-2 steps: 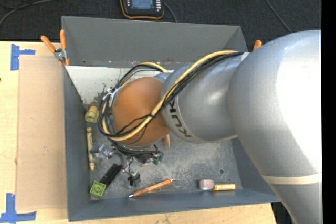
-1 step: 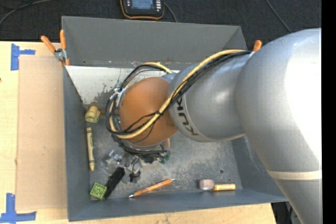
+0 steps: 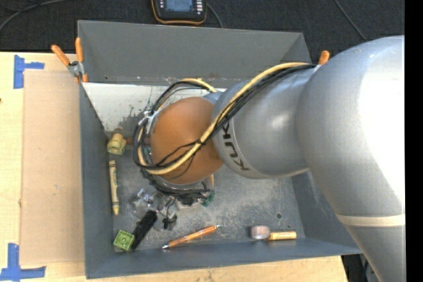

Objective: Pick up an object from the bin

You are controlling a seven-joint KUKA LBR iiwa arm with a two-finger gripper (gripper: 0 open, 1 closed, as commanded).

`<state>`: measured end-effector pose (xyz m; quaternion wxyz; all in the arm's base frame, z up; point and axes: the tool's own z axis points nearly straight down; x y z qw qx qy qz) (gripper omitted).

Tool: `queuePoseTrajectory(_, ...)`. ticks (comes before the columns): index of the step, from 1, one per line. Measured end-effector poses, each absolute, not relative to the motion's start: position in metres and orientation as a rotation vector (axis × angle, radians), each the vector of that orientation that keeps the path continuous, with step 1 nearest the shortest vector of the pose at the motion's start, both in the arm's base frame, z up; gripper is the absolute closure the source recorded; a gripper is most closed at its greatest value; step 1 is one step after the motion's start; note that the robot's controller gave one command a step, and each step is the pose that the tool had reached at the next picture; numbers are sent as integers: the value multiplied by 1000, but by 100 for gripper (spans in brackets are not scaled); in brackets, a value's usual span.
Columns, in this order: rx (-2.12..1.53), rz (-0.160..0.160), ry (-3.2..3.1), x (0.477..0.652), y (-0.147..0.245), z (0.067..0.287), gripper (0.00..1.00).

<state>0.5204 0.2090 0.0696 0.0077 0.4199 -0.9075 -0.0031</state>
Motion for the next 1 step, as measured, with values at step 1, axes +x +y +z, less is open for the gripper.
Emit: queuePoseTrajectory(1,1307,-11,-2832,518,209,81,100)
